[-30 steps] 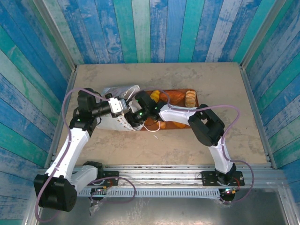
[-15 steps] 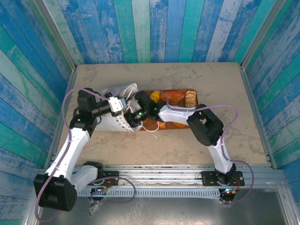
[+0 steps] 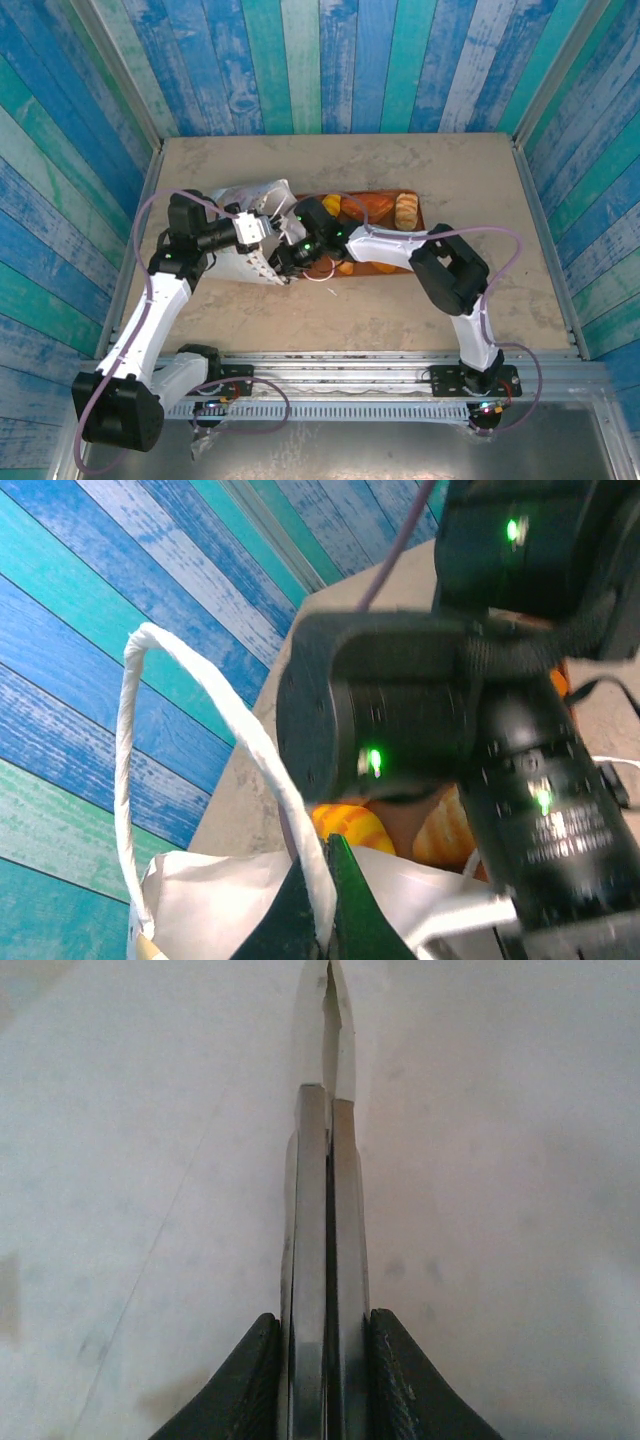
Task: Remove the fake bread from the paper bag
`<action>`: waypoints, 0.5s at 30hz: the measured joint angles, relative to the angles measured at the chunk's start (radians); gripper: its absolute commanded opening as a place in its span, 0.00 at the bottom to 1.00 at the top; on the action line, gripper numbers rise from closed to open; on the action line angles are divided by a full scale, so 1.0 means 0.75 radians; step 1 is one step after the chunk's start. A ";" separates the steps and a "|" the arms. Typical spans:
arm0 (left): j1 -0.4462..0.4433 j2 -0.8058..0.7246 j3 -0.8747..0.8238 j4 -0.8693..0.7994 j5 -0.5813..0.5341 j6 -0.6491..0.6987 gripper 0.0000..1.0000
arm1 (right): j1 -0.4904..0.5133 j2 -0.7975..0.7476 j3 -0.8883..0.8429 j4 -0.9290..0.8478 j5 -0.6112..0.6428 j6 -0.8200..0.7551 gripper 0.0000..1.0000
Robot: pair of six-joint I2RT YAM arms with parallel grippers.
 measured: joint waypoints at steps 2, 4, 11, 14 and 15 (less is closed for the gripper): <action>0.000 -0.001 0.010 -0.046 -0.004 0.027 0.00 | -0.011 -0.067 -0.047 -0.026 0.049 -0.009 0.17; 0.000 -0.003 0.018 -0.080 -0.003 0.052 0.00 | -0.028 -0.141 -0.092 -0.059 0.100 -0.015 0.18; 0.001 -0.001 0.105 -0.283 0.045 0.136 0.00 | -0.075 -0.264 -0.143 -0.137 0.225 -0.028 0.19; 0.001 0.006 0.153 -0.349 0.089 0.158 0.00 | -0.077 -0.268 -0.153 -0.161 0.251 -0.031 0.20; 0.001 0.012 0.167 -0.367 0.104 0.158 0.00 | -0.077 -0.268 -0.158 -0.168 0.258 -0.031 0.20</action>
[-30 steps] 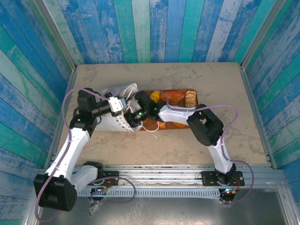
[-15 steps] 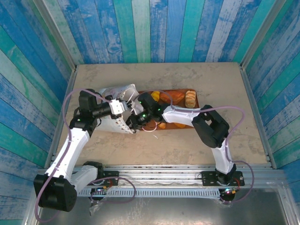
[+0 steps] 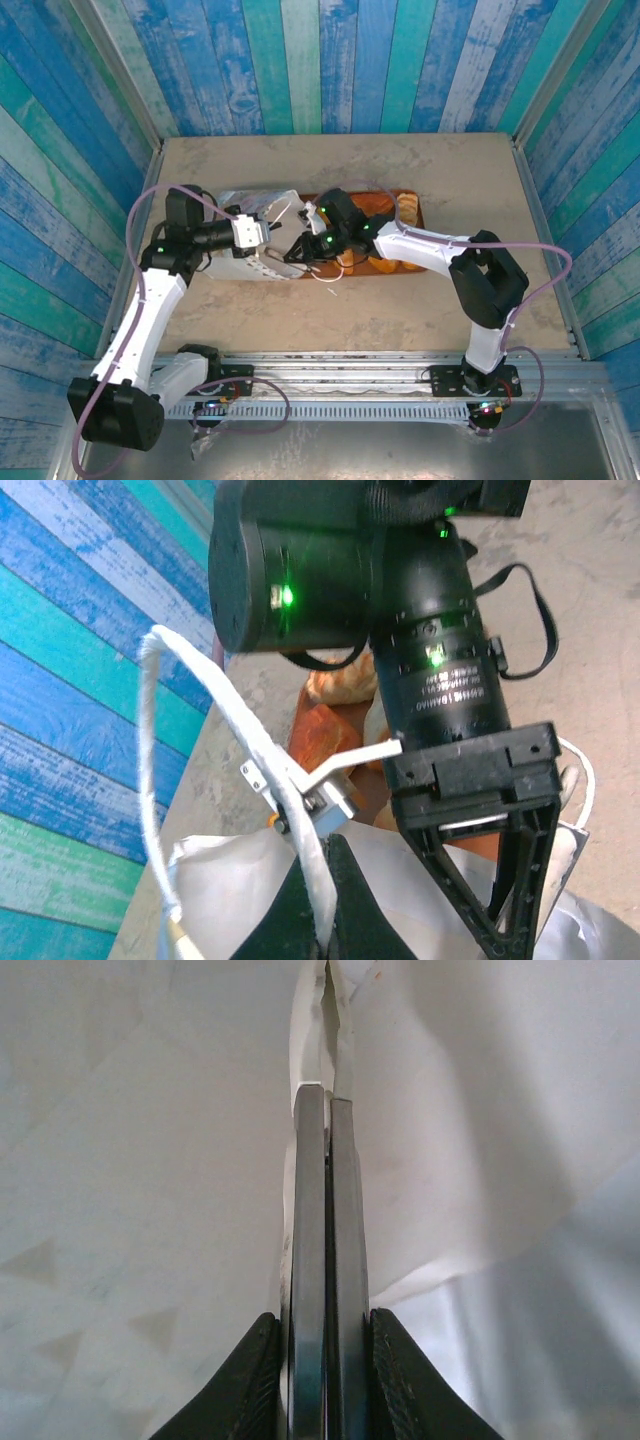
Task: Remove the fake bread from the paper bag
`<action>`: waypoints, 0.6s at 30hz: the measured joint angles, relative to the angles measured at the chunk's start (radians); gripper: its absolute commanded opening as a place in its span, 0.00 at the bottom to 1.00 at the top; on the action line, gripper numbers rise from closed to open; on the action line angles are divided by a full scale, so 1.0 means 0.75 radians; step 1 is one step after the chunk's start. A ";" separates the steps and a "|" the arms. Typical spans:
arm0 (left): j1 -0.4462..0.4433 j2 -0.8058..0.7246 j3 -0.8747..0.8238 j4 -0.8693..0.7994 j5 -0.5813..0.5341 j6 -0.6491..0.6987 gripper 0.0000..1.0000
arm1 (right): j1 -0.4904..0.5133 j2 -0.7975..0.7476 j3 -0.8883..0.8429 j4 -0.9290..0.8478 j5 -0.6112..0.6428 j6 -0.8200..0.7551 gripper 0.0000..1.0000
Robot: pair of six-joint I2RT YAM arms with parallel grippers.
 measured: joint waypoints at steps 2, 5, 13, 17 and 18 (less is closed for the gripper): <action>0.000 0.015 0.016 -0.019 0.022 -0.003 0.00 | -0.001 0.000 -0.008 -0.016 0.007 0.000 0.21; 0.001 0.043 0.025 -0.041 0.044 -0.005 0.00 | -0.001 0.000 -0.009 -0.030 0.016 -0.003 0.21; 0.001 0.080 -0.010 0.211 0.022 -0.220 0.07 | 0.009 0.000 -0.006 -0.043 0.032 -0.030 0.21; -0.008 0.080 -0.024 0.398 -0.044 -0.403 0.08 | 0.042 0.013 0.039 -0.057 0.043 -0.045 0.21; -0.012 0.080 -0.023 0.424 -0.061 -0.441 0.08 | 0.051 0.020 0.053 -0.057 0.050 -0.045 0.21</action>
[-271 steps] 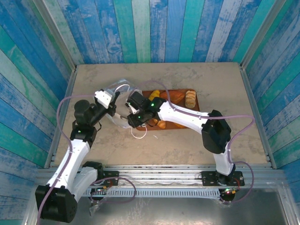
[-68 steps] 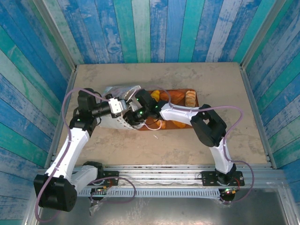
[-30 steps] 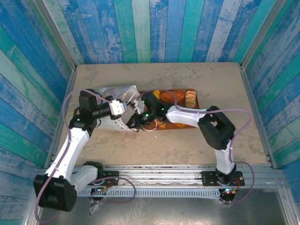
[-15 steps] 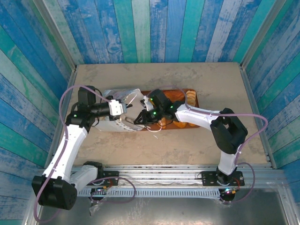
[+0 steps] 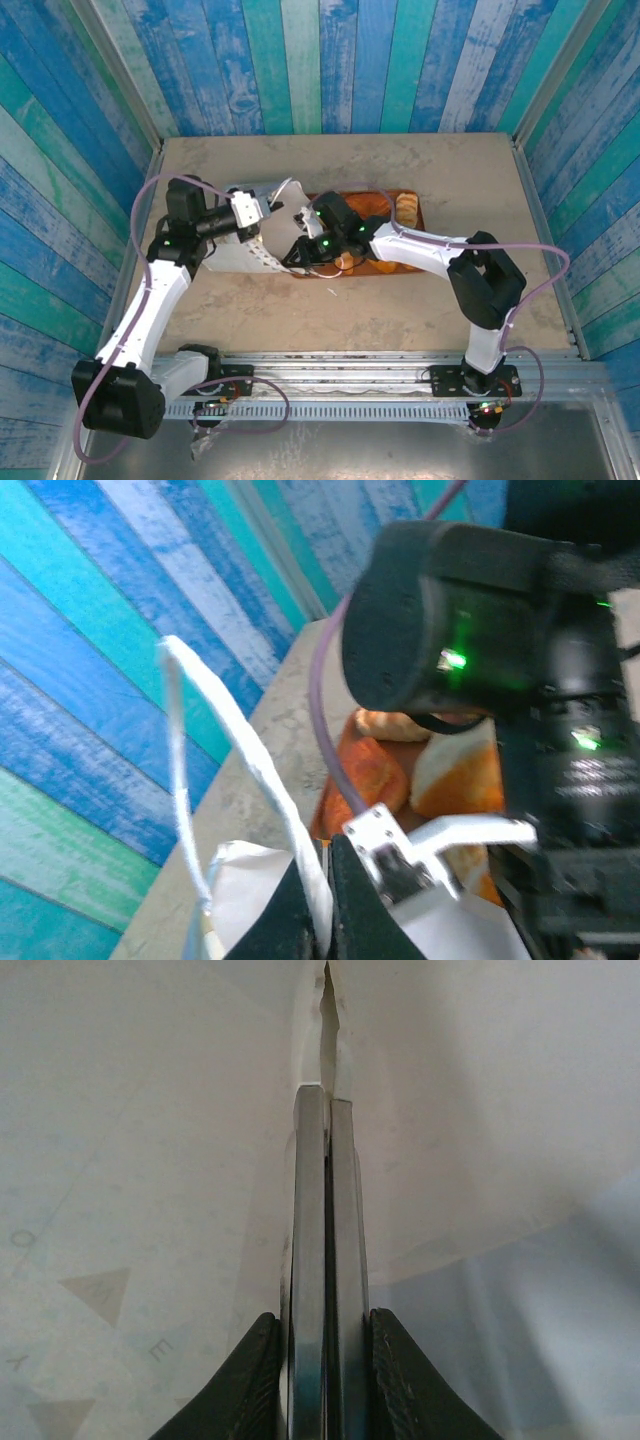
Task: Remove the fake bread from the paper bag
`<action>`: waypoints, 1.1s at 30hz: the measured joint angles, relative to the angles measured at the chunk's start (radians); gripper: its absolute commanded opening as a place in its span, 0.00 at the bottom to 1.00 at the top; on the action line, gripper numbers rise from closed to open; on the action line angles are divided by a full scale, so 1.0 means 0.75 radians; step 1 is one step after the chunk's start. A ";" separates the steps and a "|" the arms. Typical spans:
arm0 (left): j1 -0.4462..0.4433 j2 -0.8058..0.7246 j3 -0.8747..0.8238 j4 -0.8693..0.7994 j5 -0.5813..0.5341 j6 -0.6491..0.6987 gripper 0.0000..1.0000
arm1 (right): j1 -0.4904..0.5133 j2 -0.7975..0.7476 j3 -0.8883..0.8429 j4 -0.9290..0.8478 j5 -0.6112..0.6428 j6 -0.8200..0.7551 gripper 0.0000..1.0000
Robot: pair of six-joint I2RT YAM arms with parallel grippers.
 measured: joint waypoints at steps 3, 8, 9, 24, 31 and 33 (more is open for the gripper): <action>-0.028 0.006 0.000 0.074 -0.102 -0.164 0.19 | 0.024 0.030 0.046 0.002 0.036 0.001 0.21; -0.057 0.034 0.012 0.131 -0.230 -0.479 0.18 | 0.036 0.084 0.104 0.003 0.102 0.031 0.20; -0.061 0.037 0.018 0.130 -0.257 -0.524 0.18 | 0.036 0.093 0.114 0.005 0.112 0.038 0.20; -0.082 0.061 0.140 0.128 -0.658 -1.268 0.12 | 0.071 0.246 0.310 0.048 0.167 0.097 0.19; -0.116 0.244 0.331 0.157 -0.610 -1.338 0.00 | 0.149 0.334 0.406 0.079 0.291 0.121 0.19; -0.129 0.286 0.370 0.155 -0.575 -1.336 0.00 | 0.158 0.359 0.420 0.089 0.332 0.138 0.18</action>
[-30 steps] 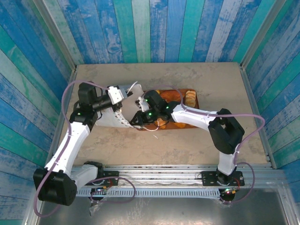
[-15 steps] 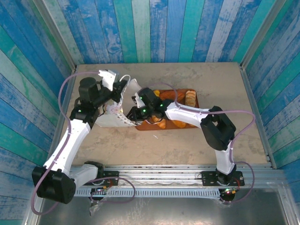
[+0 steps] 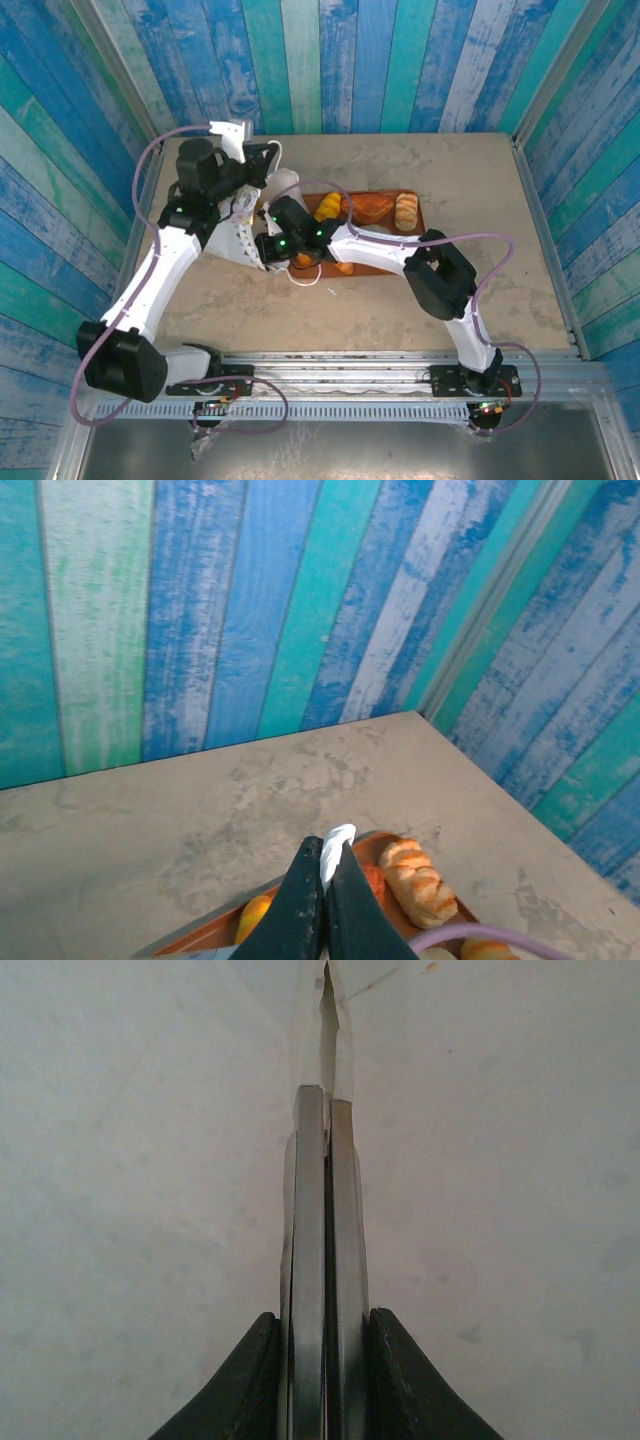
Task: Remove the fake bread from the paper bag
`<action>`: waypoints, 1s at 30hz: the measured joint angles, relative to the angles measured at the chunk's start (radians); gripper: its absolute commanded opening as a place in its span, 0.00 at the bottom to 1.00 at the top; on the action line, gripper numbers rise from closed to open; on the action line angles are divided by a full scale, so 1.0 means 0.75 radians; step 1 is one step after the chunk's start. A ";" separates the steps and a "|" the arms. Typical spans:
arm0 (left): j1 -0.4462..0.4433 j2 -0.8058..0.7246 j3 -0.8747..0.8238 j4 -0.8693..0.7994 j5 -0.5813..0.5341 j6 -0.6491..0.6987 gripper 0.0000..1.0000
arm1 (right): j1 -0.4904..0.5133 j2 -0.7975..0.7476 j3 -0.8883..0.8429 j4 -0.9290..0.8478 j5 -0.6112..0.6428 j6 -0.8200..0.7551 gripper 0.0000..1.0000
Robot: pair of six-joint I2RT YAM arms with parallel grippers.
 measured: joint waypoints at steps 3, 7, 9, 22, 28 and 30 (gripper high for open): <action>-0.007 0.051 0.073 -0.020 0.072 0.022 0.00 | 0.002 0.049 0.060 0.003 0.074 0.024 0.18; -0.008 0.088 0.164 -0.079 0.181 0.116 0.00 | -0.003 0.131 0.202 0.003 0.172 0.046 0.18; -0.008 0.086 0.161 -0.109 0.216 0.185 0.00 | -0.004 0.153 0.253 -0.006 0.198 0.052 0.18; 0.173 -0.275 -0.339 -0.104 0.230 0.485 0.00 | -0.025 0.088 0.061 -0.129 0.261 0.023 0.19; 0.176 -0.324 -0.396 -0.094 0.225 0.509 0.00 | -0.031 -0.047 -0.043 -0.137 0.277 -0.007 0.20; 0.177 -0.337 -0.410 -0.093 0.213 0.509 0.00 | -0.033 -0.087 -0.079 -0.137 0.277 -0.016 0.21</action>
